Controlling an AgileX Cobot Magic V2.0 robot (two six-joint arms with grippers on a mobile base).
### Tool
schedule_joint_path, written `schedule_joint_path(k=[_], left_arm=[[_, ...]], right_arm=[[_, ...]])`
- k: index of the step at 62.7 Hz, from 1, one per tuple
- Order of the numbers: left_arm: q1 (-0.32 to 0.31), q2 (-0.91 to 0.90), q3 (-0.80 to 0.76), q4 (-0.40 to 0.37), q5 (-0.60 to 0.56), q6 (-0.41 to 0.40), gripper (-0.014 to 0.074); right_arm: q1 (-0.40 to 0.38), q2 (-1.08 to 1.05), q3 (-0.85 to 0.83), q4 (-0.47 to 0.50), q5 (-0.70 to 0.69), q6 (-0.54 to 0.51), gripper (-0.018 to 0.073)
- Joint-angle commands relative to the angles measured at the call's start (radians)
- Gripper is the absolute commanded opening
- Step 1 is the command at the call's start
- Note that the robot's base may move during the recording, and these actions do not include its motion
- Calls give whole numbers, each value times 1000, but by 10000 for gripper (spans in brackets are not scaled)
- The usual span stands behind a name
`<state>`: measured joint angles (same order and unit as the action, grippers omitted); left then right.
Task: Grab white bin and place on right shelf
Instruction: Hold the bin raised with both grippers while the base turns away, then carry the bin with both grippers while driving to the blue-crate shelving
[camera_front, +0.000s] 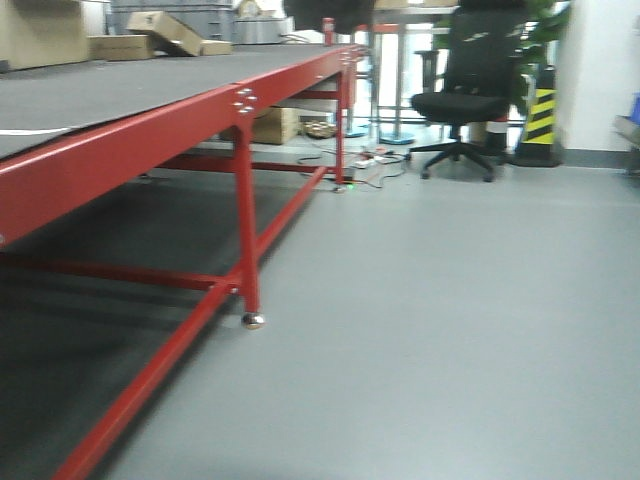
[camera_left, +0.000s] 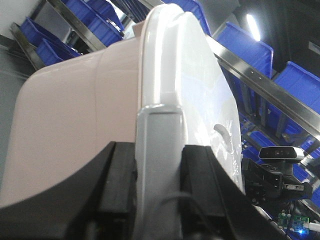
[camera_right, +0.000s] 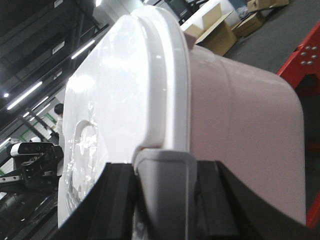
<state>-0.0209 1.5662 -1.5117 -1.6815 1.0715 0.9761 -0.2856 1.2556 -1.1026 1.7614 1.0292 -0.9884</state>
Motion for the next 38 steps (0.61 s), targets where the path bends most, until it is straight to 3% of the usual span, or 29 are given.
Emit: schedule_joint_path(k=[1,38], left_arm=[[-39,-51,-36,-43,241,22,-101],[-39,-49,-36,-43,237,22,-101]], right_arm=[[26,-44,-34,92,232,-19,192],[26,-44,-34,92,232,-19,192]])
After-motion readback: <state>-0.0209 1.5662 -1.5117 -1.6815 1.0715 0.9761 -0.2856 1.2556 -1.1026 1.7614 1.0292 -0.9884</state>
